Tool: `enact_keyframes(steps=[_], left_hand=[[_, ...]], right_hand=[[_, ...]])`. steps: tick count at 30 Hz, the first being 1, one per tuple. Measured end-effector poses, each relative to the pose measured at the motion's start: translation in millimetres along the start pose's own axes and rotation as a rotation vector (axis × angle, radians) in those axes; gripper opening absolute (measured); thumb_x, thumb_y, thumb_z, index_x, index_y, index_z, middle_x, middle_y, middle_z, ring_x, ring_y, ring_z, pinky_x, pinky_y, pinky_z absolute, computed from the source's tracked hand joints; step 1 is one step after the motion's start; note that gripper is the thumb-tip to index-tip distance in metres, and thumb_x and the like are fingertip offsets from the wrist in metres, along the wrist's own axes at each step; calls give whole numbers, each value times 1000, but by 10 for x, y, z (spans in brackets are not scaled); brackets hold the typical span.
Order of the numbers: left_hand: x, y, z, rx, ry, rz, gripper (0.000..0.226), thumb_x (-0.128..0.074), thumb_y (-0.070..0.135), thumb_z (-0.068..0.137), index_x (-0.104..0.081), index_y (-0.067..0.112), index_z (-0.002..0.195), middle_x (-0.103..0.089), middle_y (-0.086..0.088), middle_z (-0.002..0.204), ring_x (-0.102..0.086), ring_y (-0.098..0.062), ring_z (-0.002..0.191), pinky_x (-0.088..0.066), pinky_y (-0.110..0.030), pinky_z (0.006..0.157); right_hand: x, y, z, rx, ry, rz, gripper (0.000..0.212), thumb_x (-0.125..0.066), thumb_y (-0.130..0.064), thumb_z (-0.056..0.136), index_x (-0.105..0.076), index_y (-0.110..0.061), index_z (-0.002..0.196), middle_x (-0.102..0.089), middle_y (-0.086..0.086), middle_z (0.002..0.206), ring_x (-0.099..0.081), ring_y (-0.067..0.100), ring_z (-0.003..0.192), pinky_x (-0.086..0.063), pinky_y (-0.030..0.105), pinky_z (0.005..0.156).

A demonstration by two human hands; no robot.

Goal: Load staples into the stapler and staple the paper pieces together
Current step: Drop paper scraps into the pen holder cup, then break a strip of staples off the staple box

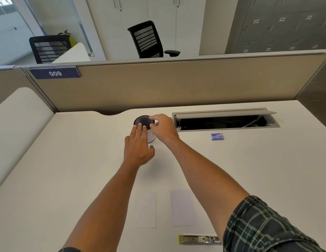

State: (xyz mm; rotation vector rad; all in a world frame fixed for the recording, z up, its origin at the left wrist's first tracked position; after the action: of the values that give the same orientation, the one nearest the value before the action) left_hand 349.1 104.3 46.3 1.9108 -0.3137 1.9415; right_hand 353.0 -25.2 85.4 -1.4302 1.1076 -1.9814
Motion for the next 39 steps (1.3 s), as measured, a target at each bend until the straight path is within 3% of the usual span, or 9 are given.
enact_keyframes(steps=[3,5,8,15,20,25,30,34,39], left_hand=[[136,152,-46,-33,166,-57,69,-59,35,89,-39,12,151,-33,-11,161,-24,-30,151,-32,-47,114],[219,311,-92,-94,286,-132,53,-64,27,85,-56,11,135,-54,-10,143,-43,-31,137,-41,-46,104],[194,633,-102,-202,301,-207,33,-62,23,85,-66,12,116,-66,-5,116,-58,-28,111,-47,-41,92],[-330,1552,53,-368,21,-173,35,-54,17,93,-64,13,127,-64,-4,129,-55,-27,119,-46,-40,97],[-704,2152,212,-430,-96,-161,56,-65,8,89,-52,15,143,-54,-5,147,-49,-27,131,-43,-39,106],[-930,2430,421,-347,-140,-266,67,-65,11,94,-37,19,154,-38,-2,160,-44,-26,137,-44,-38,108],[-1038,2520,594,-215,-204,-430,74,-65,15,97,-26,21,159,-29,0,165,-36,-27,144,-39,-40,114],[-1087,2594,605,-177,-227,-502,70,-64,14,97,-30,23,157,-43,-4,156,-43,-28,139,-40,-41,112],[-1025,2580,521,-187,-120,-456,51,-71,8,89,-57,16,138,-57,-7,135,-57,-27,118,-50,-37,99]], right_hand=[[302,317,-62,-57,75,-18,23,-65,-11,91,-77,-12,110,-74,3,113,-69,18,94,-57,35,88],[533,560,-128,-99,127,-52,16,-64,-10,90,-79,-11,97,-76,3,100,-69,18,88,-59,33,82],[831,979,-243,-178,121,-183,16,-61,-8,92,-77,-11,90,-75,6,92,-70,22,85,-57,32,73],[1482,1893,-530,-406,83,-447,26,-57,-1,91,-73,-8,110,-71,12,112,-68,33,103,-52,32,83],[1704,2036,-563,-330,86,-586,33,-61,-3,93,-69,-10,124,-62,10,122,-64,31,109,-55,38,90],[1747,2173,-549,-357,38,-504,48,-66,-9,95,-55,-11,142,-55,12,134,-61,29,117,-52,33,93],[1676,2246,-522,-373,-58,-402,66,-66,-6,96,-37,-10,155,-43,13,148,-53,29,131,-48,33,108],[1599,2282,-520,-327,-79,-347,60,-68,-3,94,-46,-9,150,-49,12,141,-57,30,125,-47,33,107],[1565,2331,-595,-321,-49,-288,56,-76,-13,90,-56,-11,141,-60,11,137,-63,28,119,-51,36,106]])
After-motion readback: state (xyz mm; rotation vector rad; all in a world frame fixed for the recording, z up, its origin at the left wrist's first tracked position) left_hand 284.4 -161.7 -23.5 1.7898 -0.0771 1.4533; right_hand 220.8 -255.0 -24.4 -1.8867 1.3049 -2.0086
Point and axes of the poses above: each hand's wrist, its own z-axis towards the middle knuckle, its own x-axis out of the back of the hand, y = z × x, the point moved 9 cm from there along z, towards the middle knuckle
